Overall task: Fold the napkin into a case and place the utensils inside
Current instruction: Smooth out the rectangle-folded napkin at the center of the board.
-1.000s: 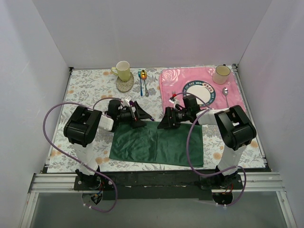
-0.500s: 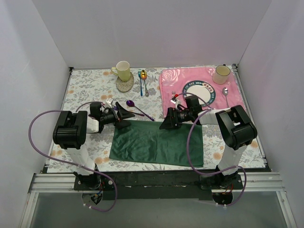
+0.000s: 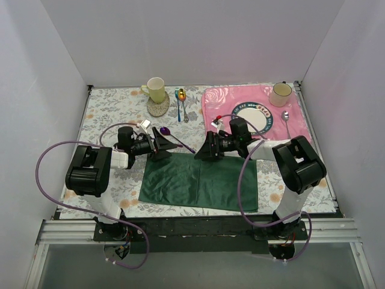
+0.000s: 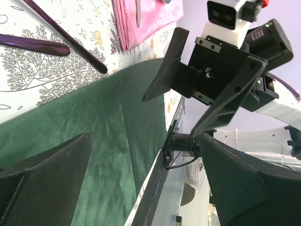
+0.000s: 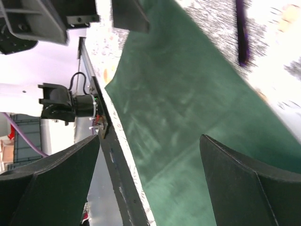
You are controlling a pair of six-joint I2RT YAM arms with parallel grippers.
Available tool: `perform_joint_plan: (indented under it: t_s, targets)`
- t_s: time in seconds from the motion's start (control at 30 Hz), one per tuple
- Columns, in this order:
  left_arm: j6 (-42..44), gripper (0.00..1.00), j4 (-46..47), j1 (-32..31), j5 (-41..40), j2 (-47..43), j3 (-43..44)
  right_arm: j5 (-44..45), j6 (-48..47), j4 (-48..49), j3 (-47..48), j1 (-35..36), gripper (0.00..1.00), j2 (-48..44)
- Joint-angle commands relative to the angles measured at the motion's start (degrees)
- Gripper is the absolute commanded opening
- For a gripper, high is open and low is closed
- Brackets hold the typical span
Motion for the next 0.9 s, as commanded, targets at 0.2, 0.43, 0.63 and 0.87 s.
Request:
perform_joint_plan:
  t_s: [0.2,0.43,0.63,0.87]
  targets:
    - [2.97,0.98,-1.05,-0.37,-5.28,4.94,1.86,2.38,7.85,11.63,6.09,2.42,0.95,9.50]
    - [4.10,0.98,-2.10,0.16,-5.98,6.18,0.89,0.19,9.43,15.32,1.87,1.54,0.94,11.36]
    - [6.13,0.98,-5.01,0.60,-6.69,6.18,1.42,-2.89,9.52,15.76,-0.94,-0.56,0.93,11.45]
    - [6.75,0.98,-5.80,1.04,-6.95,6.35,1.16,-5.70,7.06,13.05,-2.17,-4.17,0.92,8.82]
